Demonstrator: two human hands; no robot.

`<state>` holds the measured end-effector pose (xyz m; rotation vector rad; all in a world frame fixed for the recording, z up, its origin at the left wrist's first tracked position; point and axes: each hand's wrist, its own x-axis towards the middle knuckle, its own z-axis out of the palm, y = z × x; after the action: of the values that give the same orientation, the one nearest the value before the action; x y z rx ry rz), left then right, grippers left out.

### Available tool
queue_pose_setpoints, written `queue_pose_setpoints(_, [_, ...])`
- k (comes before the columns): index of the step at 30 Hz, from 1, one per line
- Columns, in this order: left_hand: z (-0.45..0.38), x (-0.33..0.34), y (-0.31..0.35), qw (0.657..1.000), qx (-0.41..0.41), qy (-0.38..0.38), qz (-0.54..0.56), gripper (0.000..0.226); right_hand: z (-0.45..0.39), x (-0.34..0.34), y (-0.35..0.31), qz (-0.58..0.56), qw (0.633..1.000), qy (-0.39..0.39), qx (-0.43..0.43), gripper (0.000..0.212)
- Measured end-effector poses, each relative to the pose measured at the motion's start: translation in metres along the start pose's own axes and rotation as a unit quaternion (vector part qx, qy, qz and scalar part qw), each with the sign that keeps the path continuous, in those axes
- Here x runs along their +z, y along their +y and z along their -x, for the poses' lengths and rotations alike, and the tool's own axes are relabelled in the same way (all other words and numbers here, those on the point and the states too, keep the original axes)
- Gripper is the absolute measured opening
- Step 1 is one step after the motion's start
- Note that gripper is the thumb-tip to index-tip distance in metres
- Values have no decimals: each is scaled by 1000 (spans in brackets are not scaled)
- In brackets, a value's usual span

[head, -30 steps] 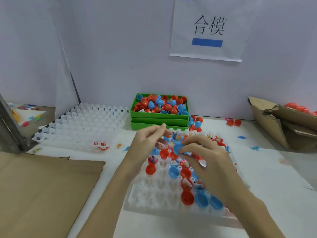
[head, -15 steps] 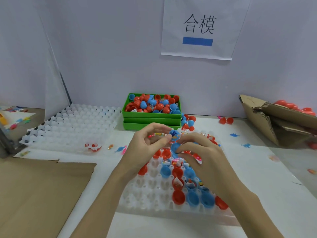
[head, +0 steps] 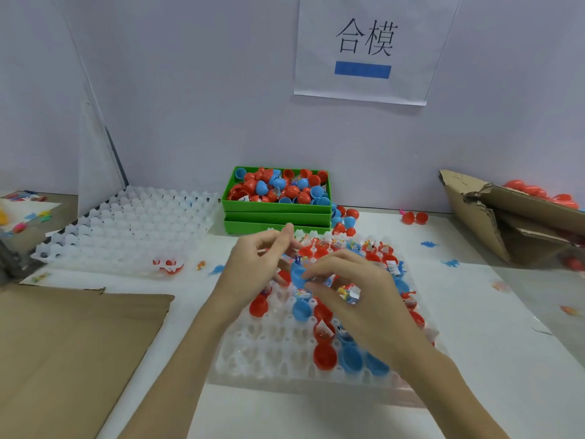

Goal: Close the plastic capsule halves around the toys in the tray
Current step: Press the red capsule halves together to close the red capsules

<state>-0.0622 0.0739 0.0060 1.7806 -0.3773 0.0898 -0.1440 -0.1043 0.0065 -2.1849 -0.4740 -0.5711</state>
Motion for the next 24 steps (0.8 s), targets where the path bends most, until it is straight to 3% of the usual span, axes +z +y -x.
queue_pose_setpoints(2, [-4, -5, -6, 992, 36, 92, -77, 43, 3, 9, -7, 2, 999, -46, -8, 13])
queue_pose_setpoints(5, [-8, -15, -10, 981, 22, 179, -64, 47, 11, 20, -14, 23, 989, -145, -14, 6])
queue_pose_setpoints(12, [-9, -20, -15, 975, -32, 215, -54, 53, 16, 26, -14, 103, 960, -259, -21, 15])
queue_pose_setpoints(17, [-6, -26, -17, 972, -66, 142, -178, 53, 13, 19, -17, 85, 964, -250, -18, 29])
queue_pose_setpoints(21, [-5, -34, -17, 933, -71, 29, -351, 51, 6, 5, -12, 57, 987, -150, 0, 31])
queue_pose_setpoints(24, [-4, -37, -11, 916, -46, -14, -399, 40, 0, -7, 3, 99, 990, -93, 31, 27])
